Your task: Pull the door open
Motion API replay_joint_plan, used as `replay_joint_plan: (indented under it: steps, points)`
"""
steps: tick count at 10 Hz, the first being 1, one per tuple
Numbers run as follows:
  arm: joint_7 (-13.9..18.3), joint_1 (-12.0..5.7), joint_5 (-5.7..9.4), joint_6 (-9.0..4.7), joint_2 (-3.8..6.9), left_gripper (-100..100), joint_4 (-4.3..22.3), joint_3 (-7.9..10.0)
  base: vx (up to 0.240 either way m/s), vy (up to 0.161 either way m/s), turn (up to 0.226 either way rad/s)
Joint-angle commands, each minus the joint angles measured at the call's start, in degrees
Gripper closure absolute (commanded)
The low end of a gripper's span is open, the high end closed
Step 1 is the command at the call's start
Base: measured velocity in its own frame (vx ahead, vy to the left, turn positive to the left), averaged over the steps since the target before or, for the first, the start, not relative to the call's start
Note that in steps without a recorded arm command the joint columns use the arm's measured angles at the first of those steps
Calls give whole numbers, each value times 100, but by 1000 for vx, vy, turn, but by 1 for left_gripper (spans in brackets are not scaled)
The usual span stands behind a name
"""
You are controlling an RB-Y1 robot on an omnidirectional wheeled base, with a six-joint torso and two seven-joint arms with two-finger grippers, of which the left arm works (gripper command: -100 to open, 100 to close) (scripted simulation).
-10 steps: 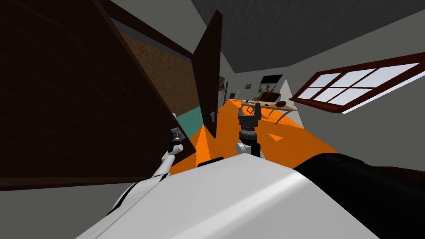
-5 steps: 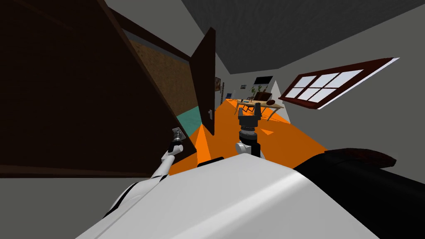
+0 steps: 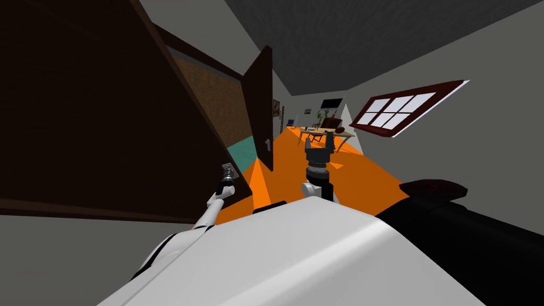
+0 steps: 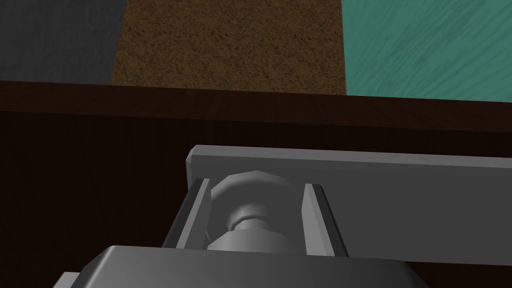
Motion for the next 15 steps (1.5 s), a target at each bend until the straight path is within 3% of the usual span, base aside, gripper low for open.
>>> replay_joint_plan:
  steps: [1,11,12,15]
  points:
    - [51,14,-5,-7,31,100,-18,-57,-175,75,-98]
    - [434,120,-45,-38,271,100,-226,-552,-185,68,-85]
    - [397,95,-53,-28,199,100,-219,-555,-75,9,-38]
    - [512,139,-59,-39,273,100,-280,-726,-159,58,-81]
